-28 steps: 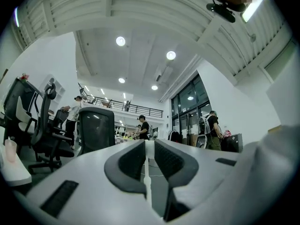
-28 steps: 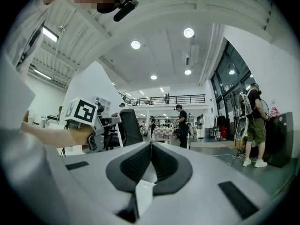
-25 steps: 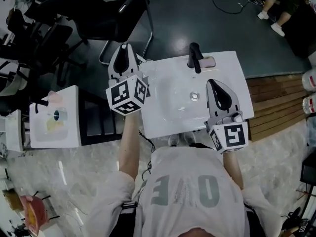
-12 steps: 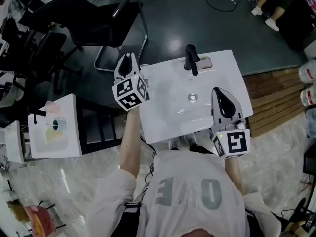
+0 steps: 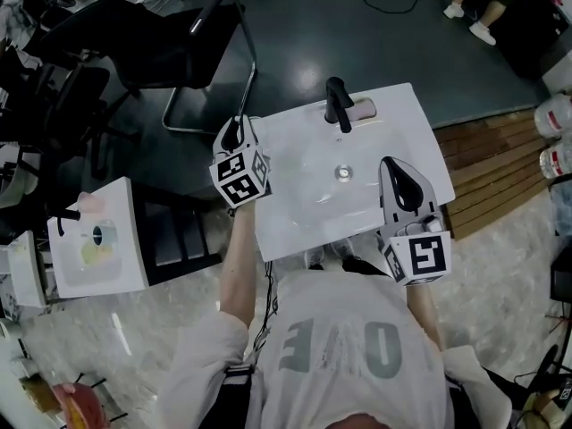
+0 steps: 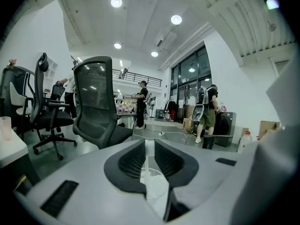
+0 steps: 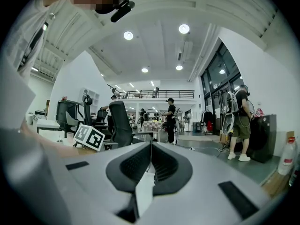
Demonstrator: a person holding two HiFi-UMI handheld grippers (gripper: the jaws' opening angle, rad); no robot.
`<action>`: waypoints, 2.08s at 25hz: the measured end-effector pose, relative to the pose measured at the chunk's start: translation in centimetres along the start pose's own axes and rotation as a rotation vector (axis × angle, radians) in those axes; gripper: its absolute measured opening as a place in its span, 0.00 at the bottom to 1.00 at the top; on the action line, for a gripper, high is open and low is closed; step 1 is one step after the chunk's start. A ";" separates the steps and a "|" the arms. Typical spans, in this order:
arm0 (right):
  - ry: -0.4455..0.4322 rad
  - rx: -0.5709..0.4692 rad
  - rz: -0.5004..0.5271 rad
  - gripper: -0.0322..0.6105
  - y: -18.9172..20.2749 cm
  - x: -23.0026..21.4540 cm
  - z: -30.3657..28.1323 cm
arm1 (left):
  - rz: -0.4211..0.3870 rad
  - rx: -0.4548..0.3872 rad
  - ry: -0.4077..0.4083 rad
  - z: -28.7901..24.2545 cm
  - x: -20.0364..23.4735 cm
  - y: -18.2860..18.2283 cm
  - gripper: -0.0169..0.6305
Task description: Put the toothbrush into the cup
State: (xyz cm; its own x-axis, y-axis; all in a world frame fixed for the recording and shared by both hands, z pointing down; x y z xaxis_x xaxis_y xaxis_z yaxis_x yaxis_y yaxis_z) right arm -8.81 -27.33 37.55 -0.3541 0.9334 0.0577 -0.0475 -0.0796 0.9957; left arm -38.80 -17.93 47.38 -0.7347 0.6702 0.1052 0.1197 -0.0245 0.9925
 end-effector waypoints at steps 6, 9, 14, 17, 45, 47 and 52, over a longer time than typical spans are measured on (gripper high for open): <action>-0.013 0.012 0.001 0.10 0.3 0.6 -0.3 | -0.014 0.023 -0.002 -0.3 0.2 1.0 0.14; -0.008 0.014 0.004 0.10 0.3 0.6 -0.6 | -0.020 0.025 0.000 -0.6 0.1 0.9 0.14; -0.019 0.015 0.002 0.10 0.7 0.9 -0.9 | -0.022 0.025 0.000 -1.0 0.4 1.1 0.14; -0.022 0.015 0.003 0.10 0.7 1.0 -1.0 | -0.029 0.007 -0.002 -1.2 0.5 0.5 0.14; -0.094 -0.085 0.012 0.10 -2.1 0.8 -2.8 | -0.202 -0.424 0.054 4.1 -5.5 -20.8 0.15; -0.112 -0.101 0.014 0.10 -2.5 1.1 -3.2 | -0.212 -0.460 0.053 5.7 -6.1 -22.1 0.14; -0.154 -0.145 0.013 0.10 -3.6 1.7 -4.1 | -0.204 -0.530 0.034 9.8 -7.3 -23.1 0.10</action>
State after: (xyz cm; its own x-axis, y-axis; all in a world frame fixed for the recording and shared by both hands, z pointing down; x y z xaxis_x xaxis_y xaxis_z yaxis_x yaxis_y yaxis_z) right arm -13.04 -26.88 33.80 -0.2089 0.9736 0.0924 -0.1819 -0.1315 0.9745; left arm -29.66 -14.99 23.12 -0.7299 0.6764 -0.0985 -0.3719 -0.2721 0.8875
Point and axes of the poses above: the fingertips, and each gripper's own axes: z backward along the fingers, x to its left, y out of its underside, the point moved 2 cm from there along z, backward along the fingers, and after that the axes turned 9 degrees about -x, right-handed, at the moved point
